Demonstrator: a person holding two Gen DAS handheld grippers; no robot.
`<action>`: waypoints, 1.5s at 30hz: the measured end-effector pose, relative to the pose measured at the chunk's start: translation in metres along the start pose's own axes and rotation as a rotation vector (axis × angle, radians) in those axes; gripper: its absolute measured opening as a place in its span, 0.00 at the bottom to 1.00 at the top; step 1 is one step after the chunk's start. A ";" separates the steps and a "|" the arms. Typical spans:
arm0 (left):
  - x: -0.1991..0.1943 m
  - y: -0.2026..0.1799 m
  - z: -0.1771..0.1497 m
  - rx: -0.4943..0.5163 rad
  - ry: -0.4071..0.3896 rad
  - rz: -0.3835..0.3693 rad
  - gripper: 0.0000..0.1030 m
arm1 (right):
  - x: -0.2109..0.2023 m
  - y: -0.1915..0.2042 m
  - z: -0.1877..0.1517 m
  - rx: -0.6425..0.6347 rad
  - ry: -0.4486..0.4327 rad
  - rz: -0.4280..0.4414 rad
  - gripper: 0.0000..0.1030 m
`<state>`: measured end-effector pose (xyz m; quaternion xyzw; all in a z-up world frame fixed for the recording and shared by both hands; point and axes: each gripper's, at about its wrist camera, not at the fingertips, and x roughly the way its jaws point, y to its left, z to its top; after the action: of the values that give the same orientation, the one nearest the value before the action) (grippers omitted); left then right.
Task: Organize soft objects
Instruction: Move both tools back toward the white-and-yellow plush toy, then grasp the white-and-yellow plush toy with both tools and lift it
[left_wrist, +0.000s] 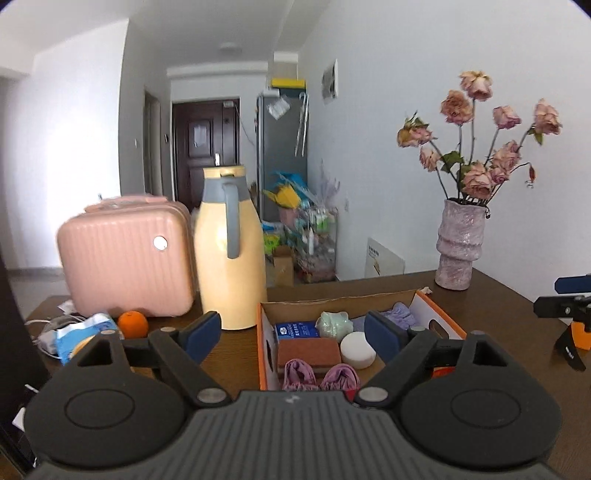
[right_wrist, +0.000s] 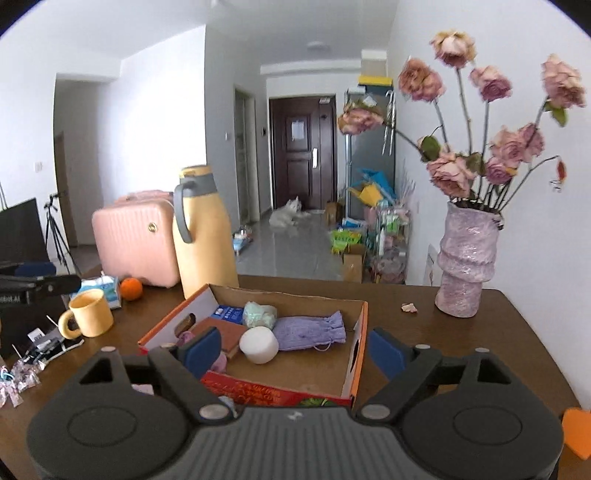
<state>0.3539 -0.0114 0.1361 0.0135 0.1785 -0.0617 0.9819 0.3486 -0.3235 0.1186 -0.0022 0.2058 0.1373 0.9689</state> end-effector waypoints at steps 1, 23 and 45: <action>-0.010 -0.003 -0.007 0.007 -0.019 0.008 0.85 | -0.009 0.003 -0.008 0.005 -0.021 -0.001 0.85; -0.150 -0.059 -0.174 0.043 -0.053 -0.017 0.89 | -0.123 0.049 -0.180 0.095 -0.044 -0.023 0.90; 0.064 -0.092 -0.136 -0.134 0.270 -0.305 0.49 | 0.058 -0.017 -0.139 0.383 0.060 0.026 0.70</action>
<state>0.3545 -0.1038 -0.0144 -0.0707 0.3121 -0.1950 0.9271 0.3486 -0.3327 -0.0327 0.1809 0.2567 0.1081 0.9432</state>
